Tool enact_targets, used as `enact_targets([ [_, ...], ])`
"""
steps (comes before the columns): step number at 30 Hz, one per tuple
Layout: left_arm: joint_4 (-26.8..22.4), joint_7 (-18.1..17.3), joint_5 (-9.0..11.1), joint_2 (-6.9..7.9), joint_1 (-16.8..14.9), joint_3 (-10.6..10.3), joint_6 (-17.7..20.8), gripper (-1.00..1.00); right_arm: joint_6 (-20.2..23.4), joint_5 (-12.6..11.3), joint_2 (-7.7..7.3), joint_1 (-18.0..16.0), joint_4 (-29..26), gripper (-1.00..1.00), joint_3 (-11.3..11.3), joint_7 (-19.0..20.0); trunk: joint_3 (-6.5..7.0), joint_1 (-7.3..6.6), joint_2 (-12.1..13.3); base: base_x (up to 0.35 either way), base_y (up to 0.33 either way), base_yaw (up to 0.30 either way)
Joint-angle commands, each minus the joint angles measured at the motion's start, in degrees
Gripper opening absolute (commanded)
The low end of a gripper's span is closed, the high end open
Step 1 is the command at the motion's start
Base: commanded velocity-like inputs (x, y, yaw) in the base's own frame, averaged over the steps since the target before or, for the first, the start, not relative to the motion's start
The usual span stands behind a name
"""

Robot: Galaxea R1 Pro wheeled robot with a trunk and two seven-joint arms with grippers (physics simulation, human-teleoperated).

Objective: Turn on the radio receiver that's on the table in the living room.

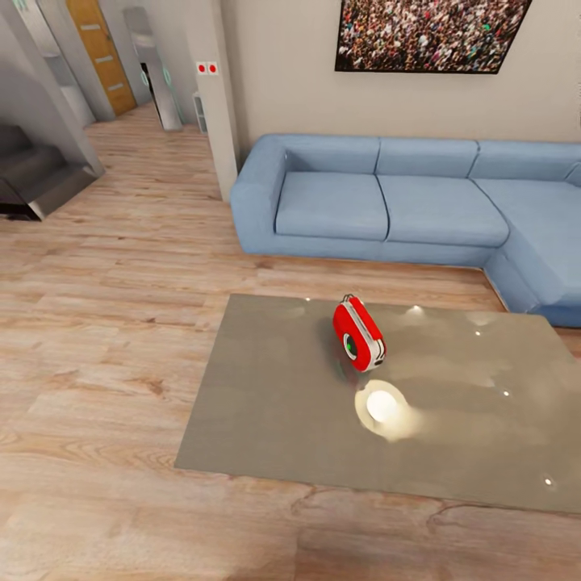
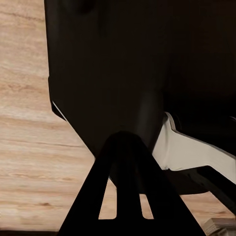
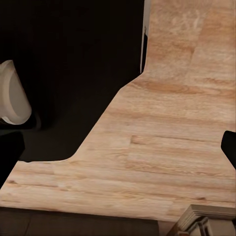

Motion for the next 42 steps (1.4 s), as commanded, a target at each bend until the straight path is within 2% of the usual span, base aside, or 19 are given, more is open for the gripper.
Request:
enact_targets([
  [1, 0.0, 0.0, 0.0, -0.03, 0.12, 0.0, 0.02, -1.0, 0.0, 0.0, 0.0, 0.0, 0.0, 1.0, 0.0, 0.0, 0.09, 0.0, 0.0, 0.0, 0.0, 0.0],
  [42, -0.09, -0.02, -0.19, -0.07, 0.75, 0.0, -2.85, -1.0, -2.12, -0.11, 0.0, 0.33, 0.0, 1.0, 0.0, 0.01, 3.71, 0.0, 0.0, 0.0, 0.0, 0.0],
])
